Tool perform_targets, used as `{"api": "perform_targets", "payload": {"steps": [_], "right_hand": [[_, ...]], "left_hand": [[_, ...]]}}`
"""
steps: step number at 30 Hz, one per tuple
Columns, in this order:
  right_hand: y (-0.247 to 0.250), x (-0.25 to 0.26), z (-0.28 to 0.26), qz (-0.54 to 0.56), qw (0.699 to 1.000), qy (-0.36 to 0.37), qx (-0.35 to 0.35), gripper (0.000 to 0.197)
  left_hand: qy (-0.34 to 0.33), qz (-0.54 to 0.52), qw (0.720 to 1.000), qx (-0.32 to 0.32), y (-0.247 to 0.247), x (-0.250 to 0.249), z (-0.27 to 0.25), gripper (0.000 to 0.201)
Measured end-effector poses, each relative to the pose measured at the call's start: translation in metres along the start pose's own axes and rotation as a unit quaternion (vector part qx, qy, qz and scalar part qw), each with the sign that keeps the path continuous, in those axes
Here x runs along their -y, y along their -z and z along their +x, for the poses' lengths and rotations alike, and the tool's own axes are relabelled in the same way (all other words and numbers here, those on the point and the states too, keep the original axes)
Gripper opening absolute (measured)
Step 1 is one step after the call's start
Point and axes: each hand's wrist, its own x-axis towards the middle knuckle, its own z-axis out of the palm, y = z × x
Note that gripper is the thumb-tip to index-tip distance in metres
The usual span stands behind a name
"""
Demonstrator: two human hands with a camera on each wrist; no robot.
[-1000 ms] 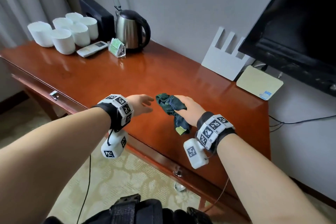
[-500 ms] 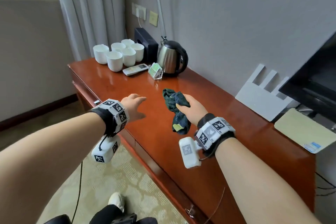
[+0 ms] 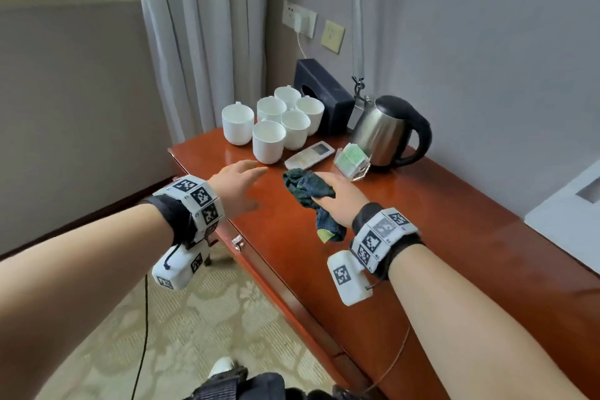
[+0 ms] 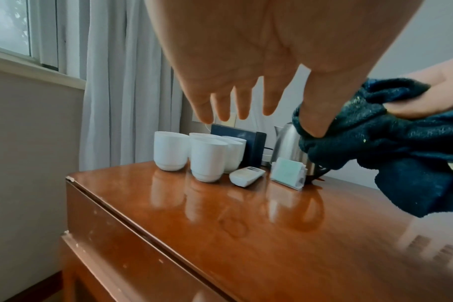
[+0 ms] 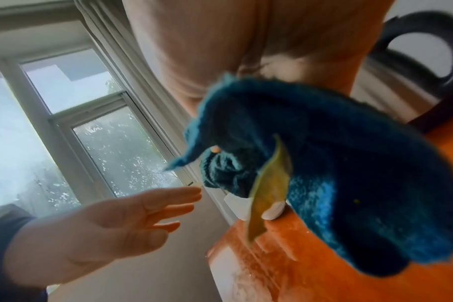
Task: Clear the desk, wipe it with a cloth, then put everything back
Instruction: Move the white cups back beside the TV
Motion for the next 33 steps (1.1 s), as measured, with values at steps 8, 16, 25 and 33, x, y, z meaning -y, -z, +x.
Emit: {"api": "perform_targets", "payload": {"steps": [8, 16, 25, 33], "right_hand": [[-0.021, 0.045, 0.083, -0.017, 0.999, -0.028, 0.044, 0.044], [-0.034, 0.067, 0.147, -0.087, 0.991, 0.002, 0.103, 0.049], [-0.069, 0.095, 0.201, -0.1, 0.986, -0.027, 0.127, 0.038], [-0.116, 0.111, 0.235, -0.155, 0.978, -0.093, 0.103, 0.051]], "left_hand": [[0.039, -0.002, 0.999, 0.004, 0.048, 0.082, 0.07, 0.074], [0.072, -0.015, 0.997, -0.025, 0.065, 0.11, 0.112, 0.068], [-0.008, 0.015, 1.0, 0.01, 0.083, 0.148, 0.173, 0.068], [-0.117, 0.051, 0.99, 0.056, 0.095, 0.189, 0.228, 0.067]]}}
